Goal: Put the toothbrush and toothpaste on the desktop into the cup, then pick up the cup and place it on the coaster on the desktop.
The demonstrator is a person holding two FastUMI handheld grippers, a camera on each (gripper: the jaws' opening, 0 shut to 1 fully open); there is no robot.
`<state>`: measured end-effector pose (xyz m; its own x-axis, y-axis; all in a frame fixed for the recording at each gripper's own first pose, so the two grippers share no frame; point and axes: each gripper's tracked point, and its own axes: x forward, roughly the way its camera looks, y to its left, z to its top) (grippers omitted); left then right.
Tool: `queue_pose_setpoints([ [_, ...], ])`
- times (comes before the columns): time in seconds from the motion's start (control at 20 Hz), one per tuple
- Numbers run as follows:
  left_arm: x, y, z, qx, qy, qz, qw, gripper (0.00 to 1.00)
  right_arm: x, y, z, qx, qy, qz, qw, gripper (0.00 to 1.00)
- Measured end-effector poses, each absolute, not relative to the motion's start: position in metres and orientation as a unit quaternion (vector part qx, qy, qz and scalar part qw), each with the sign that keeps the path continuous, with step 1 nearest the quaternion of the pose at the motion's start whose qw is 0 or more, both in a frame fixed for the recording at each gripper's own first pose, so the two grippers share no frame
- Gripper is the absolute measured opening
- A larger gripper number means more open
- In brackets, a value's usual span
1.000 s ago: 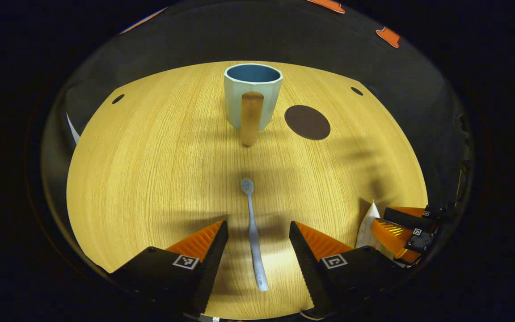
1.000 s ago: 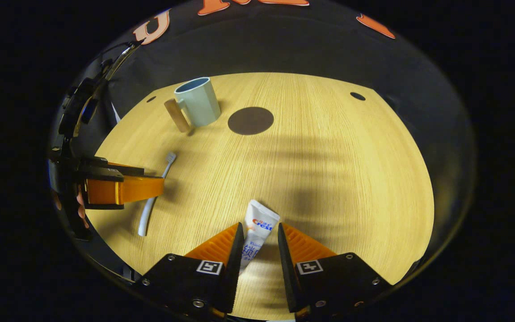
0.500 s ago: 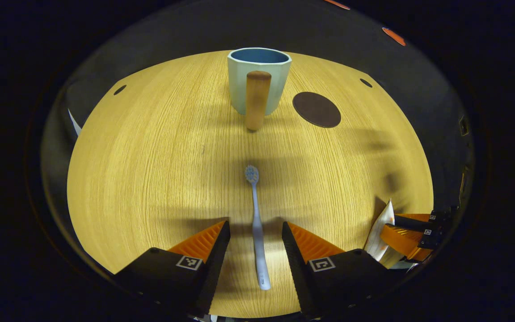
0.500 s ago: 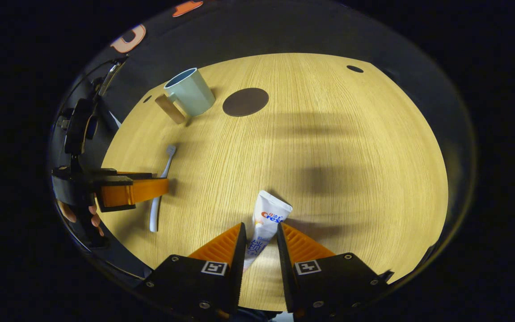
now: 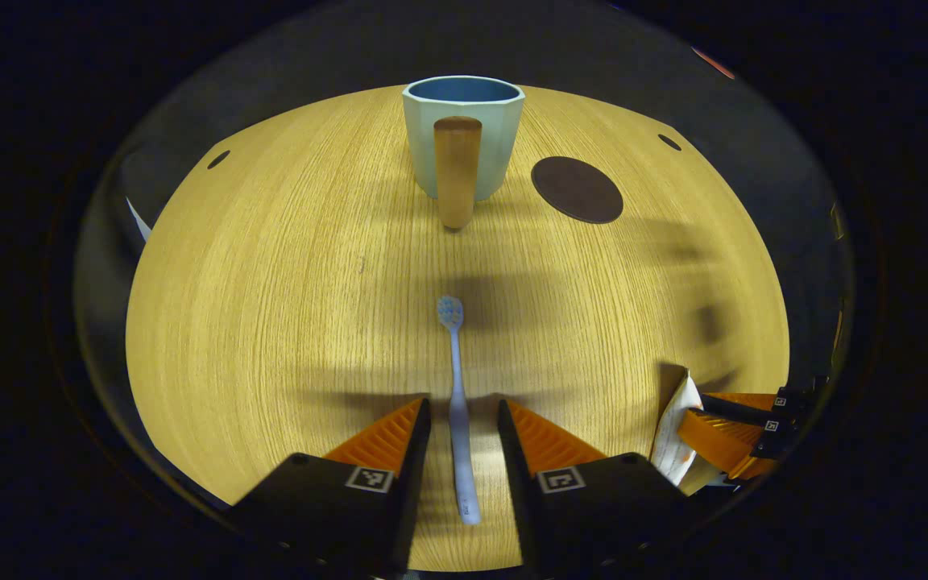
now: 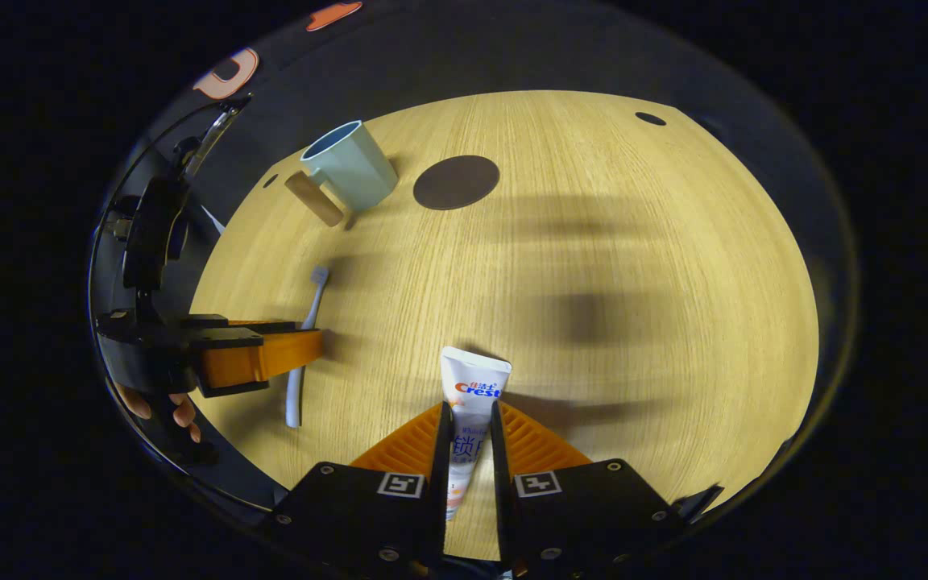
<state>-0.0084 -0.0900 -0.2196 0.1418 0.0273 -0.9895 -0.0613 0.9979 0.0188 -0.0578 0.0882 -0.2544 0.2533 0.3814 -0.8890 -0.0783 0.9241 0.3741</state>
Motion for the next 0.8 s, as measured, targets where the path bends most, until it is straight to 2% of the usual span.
queue_pose_setpoints([
  [0.05, -0.007, -0.092, -0.221, -0.011, 0.652, 0.036, 0.757, 0.4, -0.056, 0.09, -0.254, 0.124, 0.589, 0.151, 0.784, 0.24],
  [0.1, -0.008, -0.093, -0.221, -0.014, 0.653, 0.039, 0.756, 0.27, -0.056, 0.093, -0.253, 0.121, 0.586, 0.155, 0.786, 0.22],
  [0.25, -0.003, -0.1, -0.224, -0.017, 0.651, 0.038, 0.758, 0.2, -0.055, 0.094, -0.25, 0.119, 0.575, 0.168, 0.792, 0.17],
  [0.3, -0.002, -0.103, -0.222, -0.019, 0.65, 0.037, 0.759, 0.2, -0.056, 0.094, -0.247, 0.12, 0.572, 0.174, 0.793, 0.15],
  [0.35, 0.002, -0.106, -0.222, -0.02, 0.647, 0.033, 0.761, 0.13, -0.055, 0.094, -0.245, 0.119, 0.567, 0.177, 0.795, 0.13],
  [0.4, 0.003, -0.107, -0.221, -0.022, 0.645, 0.027, 0.763, 0.11, -0.054, 0.095, -0.244, 0.117, 0.562, 0.18, 0.799, 0.12],
  [0.8, 0.069, -0.126, -0.247, -0.039, 0.611, 0.0, 0.791, 0.09, -0.034, 0.088, -0.227, 0.115, 0.503, 0.173, 0.839, 0.12],
])
